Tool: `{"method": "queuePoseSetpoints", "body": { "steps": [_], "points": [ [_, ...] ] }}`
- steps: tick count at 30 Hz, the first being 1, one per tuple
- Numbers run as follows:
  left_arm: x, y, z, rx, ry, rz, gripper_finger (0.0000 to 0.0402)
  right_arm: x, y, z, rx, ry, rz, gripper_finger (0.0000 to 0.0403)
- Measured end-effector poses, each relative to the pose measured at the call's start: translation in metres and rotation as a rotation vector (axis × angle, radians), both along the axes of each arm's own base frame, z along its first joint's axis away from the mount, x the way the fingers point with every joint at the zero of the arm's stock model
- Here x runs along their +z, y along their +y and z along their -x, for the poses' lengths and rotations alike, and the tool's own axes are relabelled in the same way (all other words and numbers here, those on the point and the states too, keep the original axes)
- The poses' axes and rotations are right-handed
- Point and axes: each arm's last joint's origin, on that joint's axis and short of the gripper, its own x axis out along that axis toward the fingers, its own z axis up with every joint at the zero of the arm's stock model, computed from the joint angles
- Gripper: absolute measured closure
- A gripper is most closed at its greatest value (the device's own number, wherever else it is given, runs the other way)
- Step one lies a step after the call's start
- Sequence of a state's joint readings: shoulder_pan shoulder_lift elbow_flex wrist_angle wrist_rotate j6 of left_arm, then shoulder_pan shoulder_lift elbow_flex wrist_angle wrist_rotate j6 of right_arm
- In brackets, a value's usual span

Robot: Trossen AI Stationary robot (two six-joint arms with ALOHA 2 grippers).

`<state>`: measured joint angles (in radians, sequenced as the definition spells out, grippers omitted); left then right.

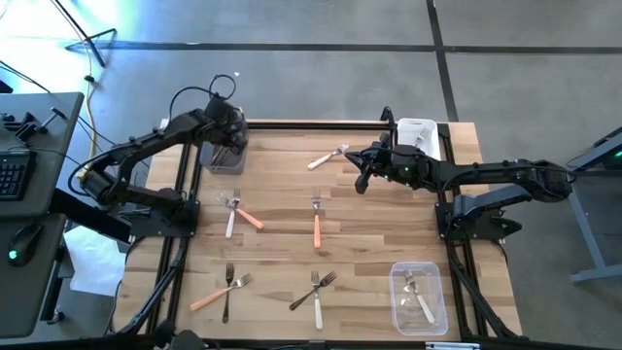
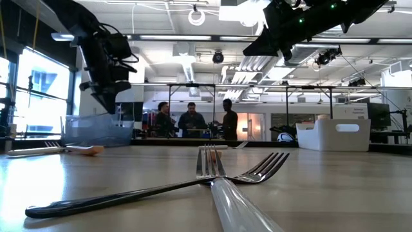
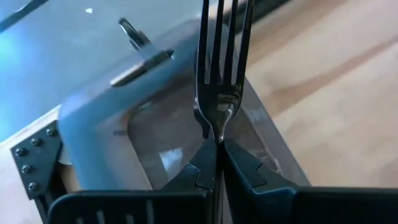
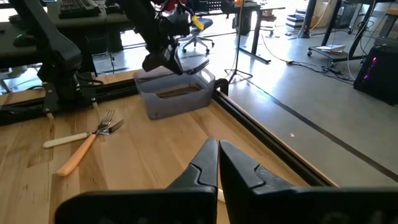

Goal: Sort silverware by color (type)
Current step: Put the top black fork into the black bin

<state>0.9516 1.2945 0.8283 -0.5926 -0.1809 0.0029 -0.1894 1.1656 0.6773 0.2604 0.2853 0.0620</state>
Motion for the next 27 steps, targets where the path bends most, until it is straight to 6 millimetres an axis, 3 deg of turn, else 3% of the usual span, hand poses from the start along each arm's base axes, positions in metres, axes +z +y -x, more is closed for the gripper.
{"method": "queuePoseSetpoints", "body": {
  "steps": [7,23,27],
  "points": [
    [-0.003,0.001,0.000,-0.022,-0.006,0.009,0.0398,0.000,0.000,0.000,0.000,0.000,0.000,0.0403],
    [-0.036,0.021,-0.001,0.058,0.040,0.108,0.0398,0.000,0.000,0.000,0.001,0.002,0.002,0.0403],
    [-0.036,0.021,-0.001,0.059,0.041,0.108,0.0378,0.000,0.000,0.000,0.000,0.002,0.002,0.0403]
  ]
}}
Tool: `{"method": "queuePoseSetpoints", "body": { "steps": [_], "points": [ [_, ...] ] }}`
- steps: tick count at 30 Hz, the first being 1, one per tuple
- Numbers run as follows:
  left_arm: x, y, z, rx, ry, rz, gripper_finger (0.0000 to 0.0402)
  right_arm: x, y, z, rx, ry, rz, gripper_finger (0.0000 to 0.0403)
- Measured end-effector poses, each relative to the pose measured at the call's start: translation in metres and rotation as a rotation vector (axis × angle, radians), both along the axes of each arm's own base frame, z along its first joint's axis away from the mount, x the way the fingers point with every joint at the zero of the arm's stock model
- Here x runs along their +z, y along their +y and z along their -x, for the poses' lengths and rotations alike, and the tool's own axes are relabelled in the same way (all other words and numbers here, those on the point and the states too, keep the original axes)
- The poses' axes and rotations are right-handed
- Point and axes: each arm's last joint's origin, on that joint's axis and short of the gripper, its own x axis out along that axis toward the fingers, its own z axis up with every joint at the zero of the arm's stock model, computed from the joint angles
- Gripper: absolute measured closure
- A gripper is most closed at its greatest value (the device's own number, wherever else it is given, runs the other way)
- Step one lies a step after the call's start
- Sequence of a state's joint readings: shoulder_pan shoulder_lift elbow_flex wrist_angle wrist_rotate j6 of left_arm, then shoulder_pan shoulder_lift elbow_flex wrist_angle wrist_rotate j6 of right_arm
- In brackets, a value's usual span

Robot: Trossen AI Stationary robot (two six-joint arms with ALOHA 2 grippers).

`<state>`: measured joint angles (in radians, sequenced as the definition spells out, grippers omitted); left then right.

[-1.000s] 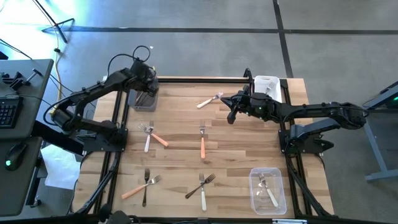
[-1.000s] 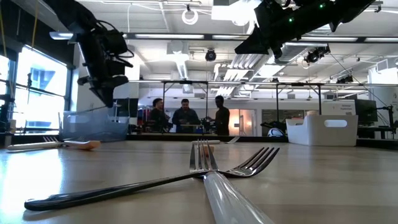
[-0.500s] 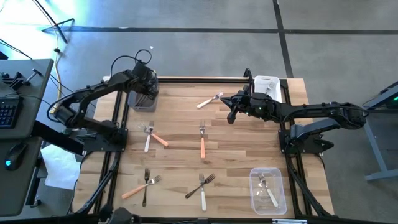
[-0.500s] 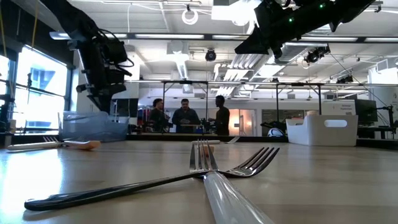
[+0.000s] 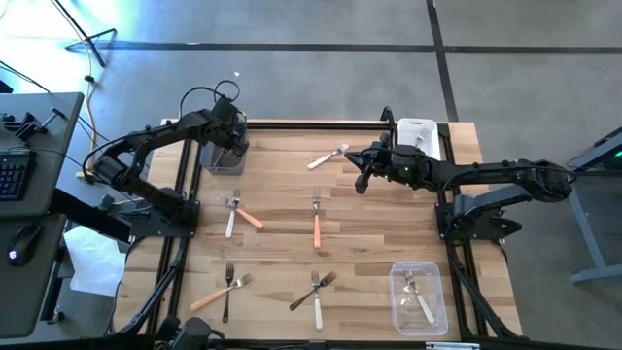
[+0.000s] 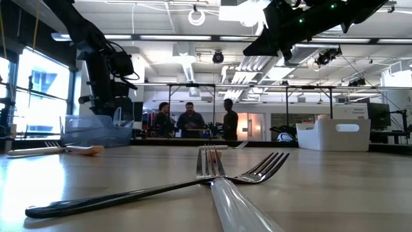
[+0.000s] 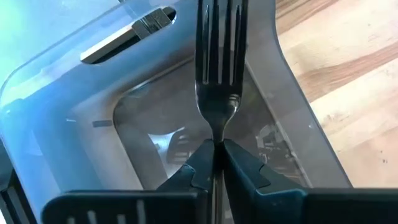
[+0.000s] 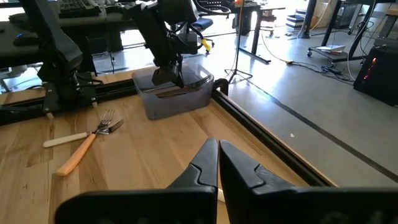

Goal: Sort silverware by color (type)
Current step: Put the top black fork into the black bin, then put the top right orange fork into the white bin

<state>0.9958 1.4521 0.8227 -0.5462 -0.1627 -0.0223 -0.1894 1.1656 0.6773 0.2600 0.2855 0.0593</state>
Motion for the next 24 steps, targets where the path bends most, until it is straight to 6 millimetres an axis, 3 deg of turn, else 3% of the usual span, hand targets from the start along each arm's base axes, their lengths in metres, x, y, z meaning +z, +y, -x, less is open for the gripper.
{"method": "queuePoseSetpoints", "body": {
  "steps": [8,13,19,24],
  "points": [
    [0.002,-0.003,0.002,-0.031,0.024,0.011,0.0300,0.000,0.000,0.000,0.000,0.000,0.000,0.0403],
    [0.024,-0.005,0.003,-0.059,0.035,-0.014,0.0267,0.000,0.000,0.000,0.003,0.007,0.013,0.0403],
    [0.062,-0.027,0.001,-0.122,-0.091,-0.200,0.0288,0.000,0.000,0.000,0.003,0.007,0.013,0.0403],
    [0.072,-0.060,-0.002,-0.231,-0.272,-0.342,0.0332,0.000,0.000,0.000,0.004,-0.001,-0.008,0.0403]
  ]
}}
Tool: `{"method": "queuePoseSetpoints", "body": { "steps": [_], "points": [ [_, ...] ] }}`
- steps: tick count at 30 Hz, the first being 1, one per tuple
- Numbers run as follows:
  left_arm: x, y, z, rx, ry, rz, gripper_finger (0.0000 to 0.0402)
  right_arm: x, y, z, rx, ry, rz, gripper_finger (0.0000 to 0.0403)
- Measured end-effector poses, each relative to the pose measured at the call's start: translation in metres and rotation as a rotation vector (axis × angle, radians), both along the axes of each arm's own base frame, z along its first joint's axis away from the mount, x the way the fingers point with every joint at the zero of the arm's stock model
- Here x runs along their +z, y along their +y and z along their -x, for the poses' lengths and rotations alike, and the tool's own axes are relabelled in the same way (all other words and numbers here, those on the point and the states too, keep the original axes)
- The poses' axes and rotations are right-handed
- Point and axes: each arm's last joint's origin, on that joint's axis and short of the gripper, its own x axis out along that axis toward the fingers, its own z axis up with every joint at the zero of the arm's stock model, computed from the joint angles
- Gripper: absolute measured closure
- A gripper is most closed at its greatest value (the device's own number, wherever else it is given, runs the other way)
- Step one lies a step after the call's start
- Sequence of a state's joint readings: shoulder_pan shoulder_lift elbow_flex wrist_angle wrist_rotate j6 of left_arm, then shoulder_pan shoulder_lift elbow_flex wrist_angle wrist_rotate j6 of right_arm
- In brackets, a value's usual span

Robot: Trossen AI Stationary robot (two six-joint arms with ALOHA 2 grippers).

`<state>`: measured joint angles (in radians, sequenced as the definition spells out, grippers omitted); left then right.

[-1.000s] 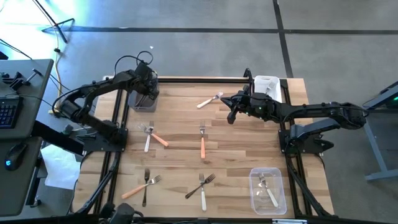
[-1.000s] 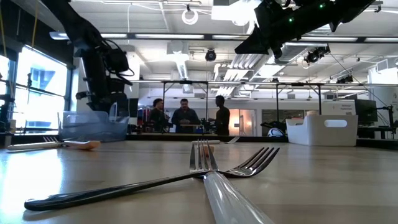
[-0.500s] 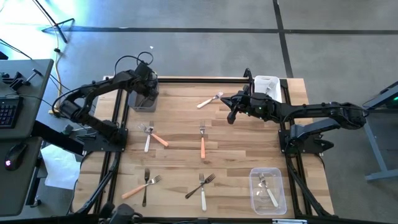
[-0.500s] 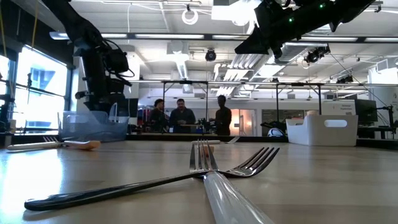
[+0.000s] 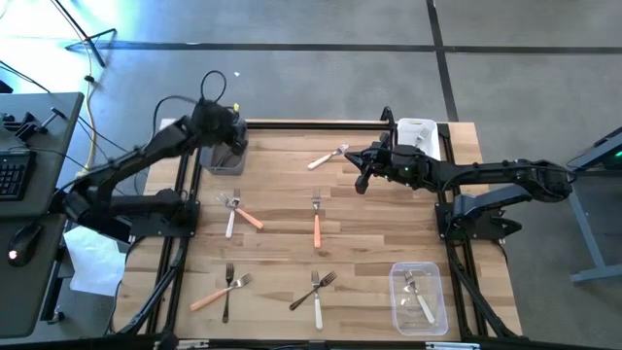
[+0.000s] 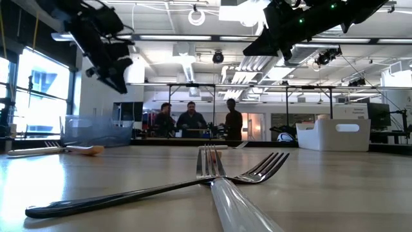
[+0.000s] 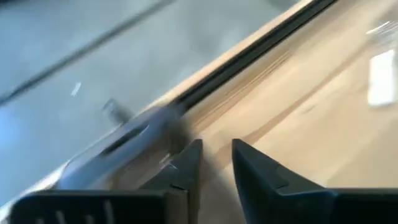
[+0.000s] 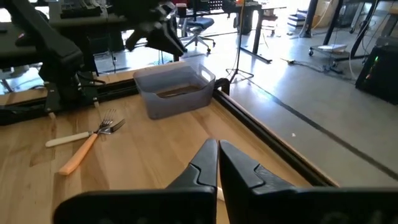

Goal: Sort silverware by color (type)
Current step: Put the top right orange fork into the white bin

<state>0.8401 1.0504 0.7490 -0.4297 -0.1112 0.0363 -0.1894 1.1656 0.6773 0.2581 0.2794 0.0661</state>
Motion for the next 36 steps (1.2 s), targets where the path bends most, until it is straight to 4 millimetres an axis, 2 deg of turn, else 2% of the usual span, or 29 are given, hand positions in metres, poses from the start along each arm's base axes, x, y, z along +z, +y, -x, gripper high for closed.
{"method": "queuePoseSetpoints", "body": {
  "steps": [4,8,13,16,21,26,30,36],
  "points": [
    [-0.011,-0.029,-0.004,-0.126,-0.183,-0.066,0.0368,-0.003,0.003,0.000,-0.003,0.006,-0.061,0.0403],
    [-0.024,-0.054,-0.007,-0.243,-0.346,-0.108,0.0396,-0.006,0.017,-0.001,-0.002,0.024,-0.096,0.0403],
    [-0.037,-0.078,-0.011,-0.365,-0.520,-0.144,0.0396,-0.013,0.042,-0.002,-0.053,0.043,-0.151,0.0403],
    [-0.044,-0.088,-0.013,-0.423,-0.567,-0.164,0.0395,-0.022,0.057,-0.007,-0.092,0.044,-0.187,0.0403],
    [-0.055,-0.099,-0.013,-0.441,-0.603,-0.180,0.0394,-0.040,0.072,-0.025,-0.157,0.038,-0.295,0.0403],
    [-0.067,-0.104,-0.012,-0.433,-0.578,-0.203,0.0394,-0.056,0.086,-0.050,-0.159,0.098,-0.292,0.0402],
    [-0.072,-0.106,-0.011,-0.446,-0.547,-0.213,0.0394,-0.060,0.092,-0.071,-0.157,0.111,-0.337,0.0402],
    [-0.072,-0.107,-0.011,-0.448,-0.536,-0.226,0.0394,-0.063,0.096,-0.093,-0.189,0.235,-0.392,0.0399]
  ]
}}
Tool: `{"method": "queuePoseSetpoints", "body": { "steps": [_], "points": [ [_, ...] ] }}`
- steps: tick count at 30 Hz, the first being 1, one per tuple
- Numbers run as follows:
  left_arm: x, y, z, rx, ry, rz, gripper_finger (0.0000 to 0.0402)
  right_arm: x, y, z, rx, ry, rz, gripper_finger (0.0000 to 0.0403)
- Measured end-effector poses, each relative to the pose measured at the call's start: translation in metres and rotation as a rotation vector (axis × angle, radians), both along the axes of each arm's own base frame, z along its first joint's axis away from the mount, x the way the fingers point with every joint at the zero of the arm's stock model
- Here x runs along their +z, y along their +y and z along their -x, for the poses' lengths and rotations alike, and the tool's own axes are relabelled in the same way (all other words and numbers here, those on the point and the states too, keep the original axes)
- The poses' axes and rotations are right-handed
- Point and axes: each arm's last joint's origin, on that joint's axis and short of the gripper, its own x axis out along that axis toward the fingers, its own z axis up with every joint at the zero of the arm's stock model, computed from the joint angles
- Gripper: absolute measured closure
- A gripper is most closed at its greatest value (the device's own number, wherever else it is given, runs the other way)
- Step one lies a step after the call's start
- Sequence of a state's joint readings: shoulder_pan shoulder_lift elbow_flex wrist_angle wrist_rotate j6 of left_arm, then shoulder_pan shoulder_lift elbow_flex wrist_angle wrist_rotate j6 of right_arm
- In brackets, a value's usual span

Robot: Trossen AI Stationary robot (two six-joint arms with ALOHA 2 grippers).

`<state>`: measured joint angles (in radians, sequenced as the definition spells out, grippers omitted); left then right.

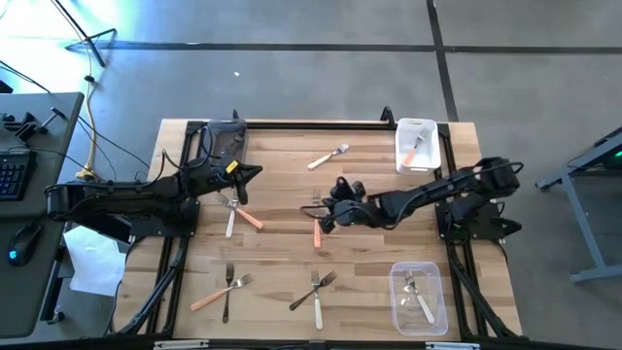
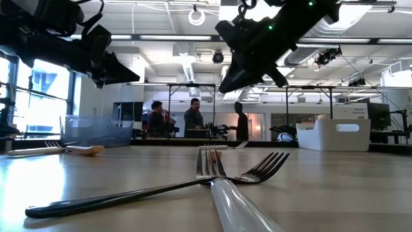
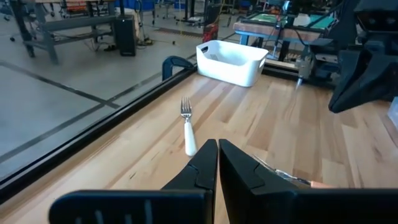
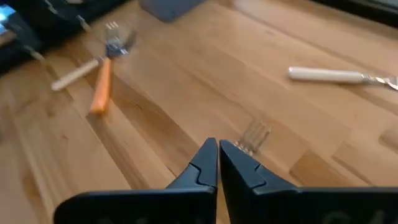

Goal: Sort silverware by color (type)
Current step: Put the top right orange fork into the white bin

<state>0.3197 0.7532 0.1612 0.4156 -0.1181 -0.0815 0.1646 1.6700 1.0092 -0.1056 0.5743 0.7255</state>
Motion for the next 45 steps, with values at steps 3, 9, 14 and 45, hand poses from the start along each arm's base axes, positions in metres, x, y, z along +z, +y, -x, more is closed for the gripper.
{"method": "queuePoseSetpoints", "body": {
  "steps": [3,9,14,45],
  "points": [
    [0.000,0.000,0.000,-0.001,0.004,-0.005,0.0394,-0.003,0.002,-0.010,-0.013,0.062,-0.027,0.0378],
    [0.000,0.000,0.000,-0.001,0.004,-0.006,0.0394,-0.024,0.001,-0.031,-0.017,0.150,-0.088,0.0297],
    [0.000,0.000,0.000,0.000,0.006,-0.004,0.0394,-0.046,-0.007,-0.044,-0.057,0.179,-0.156,0.0238],
    [-0.001,0.000,0.000,0.000,0.010,-0.003,0.0394,-0.080,-0.035,-0.047,-0.024,0.340,-0.222,0.0327]
  ]
}}
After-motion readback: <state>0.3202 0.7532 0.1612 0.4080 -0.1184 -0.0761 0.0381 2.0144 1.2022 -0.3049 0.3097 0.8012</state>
